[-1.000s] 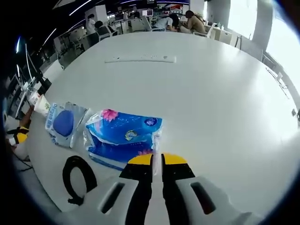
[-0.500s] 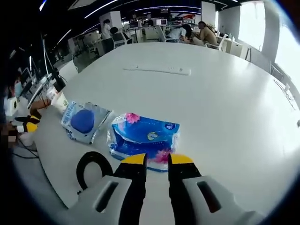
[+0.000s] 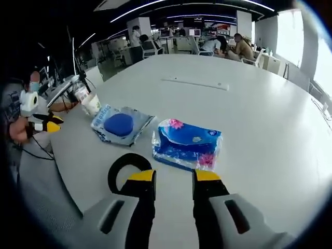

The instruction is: Arrange the tabletop items into an orderly group along one side of the table until the central work area is clear of visible clutter.

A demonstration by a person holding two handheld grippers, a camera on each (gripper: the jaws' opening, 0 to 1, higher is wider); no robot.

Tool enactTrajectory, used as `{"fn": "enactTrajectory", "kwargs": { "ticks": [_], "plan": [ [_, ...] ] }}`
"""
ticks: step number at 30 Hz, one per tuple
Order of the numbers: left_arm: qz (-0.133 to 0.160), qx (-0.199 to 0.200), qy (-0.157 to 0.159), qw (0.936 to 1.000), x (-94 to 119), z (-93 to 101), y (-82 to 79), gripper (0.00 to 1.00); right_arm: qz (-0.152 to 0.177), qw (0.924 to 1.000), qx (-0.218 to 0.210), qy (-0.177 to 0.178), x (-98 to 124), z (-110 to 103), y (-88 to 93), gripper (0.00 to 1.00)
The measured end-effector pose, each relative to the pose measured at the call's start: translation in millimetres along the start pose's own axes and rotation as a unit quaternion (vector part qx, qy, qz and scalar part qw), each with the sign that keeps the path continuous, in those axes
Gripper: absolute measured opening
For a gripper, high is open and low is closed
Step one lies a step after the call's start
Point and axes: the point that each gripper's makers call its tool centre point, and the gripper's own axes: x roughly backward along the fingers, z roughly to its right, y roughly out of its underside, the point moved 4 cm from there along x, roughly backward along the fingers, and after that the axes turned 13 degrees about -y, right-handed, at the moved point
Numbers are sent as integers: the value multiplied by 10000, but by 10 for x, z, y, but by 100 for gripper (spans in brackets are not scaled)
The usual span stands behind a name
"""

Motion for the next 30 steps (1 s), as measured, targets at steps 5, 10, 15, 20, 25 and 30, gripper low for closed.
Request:
{"fn": "enactTrajectory", "kwargs": {
  "ticks": [5,10,15,20,25,30],
  "plan": [
    [77,9,27,10000,22,-16,-4,27,131,9999,18,-63,65,-109,12,30],
    [130,14,51,9999,42,-26,7,27,325,9993,-5,-175,107,-265,11,34],
    [154,26,77,9998,60,-19,24,28,373,9989,12,-286,107,-370,52,37],
    [193,-25,105,9998,54,-13,19,30,258,9982,239,-491,74,-512,106,42],
    [267,-22,170,9995,75,23,31,33,110,9974,416,-580,46,-597,147,43],
    [325,-34,203,9993,88,61,44,36,109,9968,418,-679,27,-669,157,45]
  ]
}}
